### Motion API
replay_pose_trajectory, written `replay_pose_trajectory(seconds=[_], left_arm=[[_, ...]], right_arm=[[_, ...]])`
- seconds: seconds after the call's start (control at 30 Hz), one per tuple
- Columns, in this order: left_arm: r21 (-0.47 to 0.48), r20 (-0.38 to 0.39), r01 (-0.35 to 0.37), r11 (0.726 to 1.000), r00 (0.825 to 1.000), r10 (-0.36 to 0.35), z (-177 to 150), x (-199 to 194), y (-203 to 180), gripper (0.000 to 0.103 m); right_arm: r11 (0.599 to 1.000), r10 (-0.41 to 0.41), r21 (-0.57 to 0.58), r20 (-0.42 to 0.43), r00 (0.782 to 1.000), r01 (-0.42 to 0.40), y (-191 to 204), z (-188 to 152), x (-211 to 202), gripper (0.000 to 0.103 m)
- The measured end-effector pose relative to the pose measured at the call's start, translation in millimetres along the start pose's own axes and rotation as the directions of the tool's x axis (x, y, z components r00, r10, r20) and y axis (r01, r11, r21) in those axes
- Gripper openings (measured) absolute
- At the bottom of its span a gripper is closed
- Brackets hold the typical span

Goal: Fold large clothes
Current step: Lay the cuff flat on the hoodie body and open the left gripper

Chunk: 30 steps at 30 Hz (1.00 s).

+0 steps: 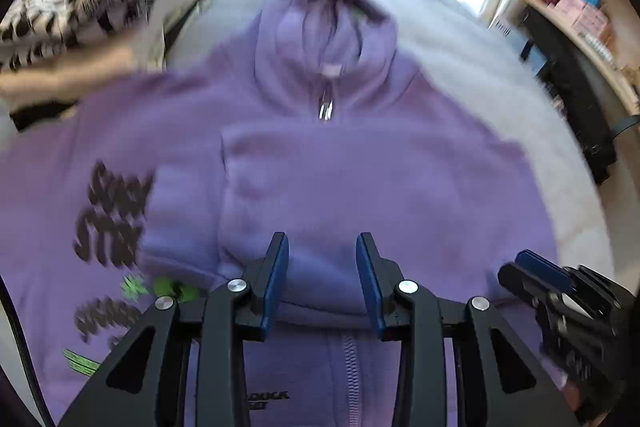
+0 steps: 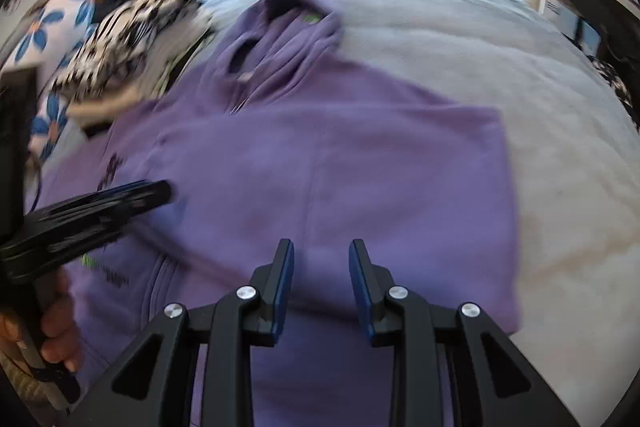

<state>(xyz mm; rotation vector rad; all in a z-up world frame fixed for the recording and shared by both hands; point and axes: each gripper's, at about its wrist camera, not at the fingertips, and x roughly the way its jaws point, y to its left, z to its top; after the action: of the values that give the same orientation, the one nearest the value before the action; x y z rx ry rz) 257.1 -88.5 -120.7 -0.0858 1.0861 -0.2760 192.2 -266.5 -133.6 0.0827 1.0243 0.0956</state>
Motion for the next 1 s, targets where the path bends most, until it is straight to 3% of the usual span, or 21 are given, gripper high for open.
replay_pose_trajectory(seconds=[0.07, 0.13, 0.27, 0.37, 0.4, 0.67, 1.0], left_arm=[[0.004, -0.02, -0.026, 1.0, 0.999, 0.026, -7.2, 7.9, 1.2, 0.033], [0.017, -0.004, -0.011, 1.0, 1.0, 0.011, -10.2, 4.3, 3.4, 0.033], [0.021, -0.016, -0.002, 1.0, 1.0, 0.003, -9.7, 1.5, 7.8, 0.033], [0.012, -0.018, 0.004, 1.0, 1.0, -0.004, -9.5, 2.6, 8.7, 0.033], [0.013, -0.017, -0.002, 1.0, 1.0, 0.002, -9.7, 2.7, 7.6, 0.033], [0.035, -0.002, -0.043, 0.998, 0.999, 0.043, -12.0, 3.7, 4.5, 0.034], [0.039, 0.035, -0.047, 0.998, 0.998, 0.045, -17.5, -1.8, 1.8, 0.034]], right_arm=[[0.999, -0.04, -0.017, -0.023, 0.999, 0.04, 1.0, -6.7, 6.8, 0.028], [1.0, -0.027, -0.014, -0.015, 1.0, 0.027, -8.4, -12.2, 4.0, 0.029], [0.969, -0.247, 0.017, 0.004, 0.969, 0.247, -45.6, -17.9, -4.0, 0.029], [0.984, -0.125, 0.126, -0.019, 0.992, 0.126, -79.3, -24.2, -6.9, 0.024], [0.983, -0.12, 0.136, -0.017, 0.993, 0.121, -82.6, -25.1, -8.9, 0.023], [0.966, -0.246, 0.08, -0.017, 0.969, 0.247, -56.6, -30.9, -1.3, 0.026], [0.964, -0.244, 0.103, -0.027, 0.97, 0.245, -59.3, -34.6, 0.0, 0.027]])
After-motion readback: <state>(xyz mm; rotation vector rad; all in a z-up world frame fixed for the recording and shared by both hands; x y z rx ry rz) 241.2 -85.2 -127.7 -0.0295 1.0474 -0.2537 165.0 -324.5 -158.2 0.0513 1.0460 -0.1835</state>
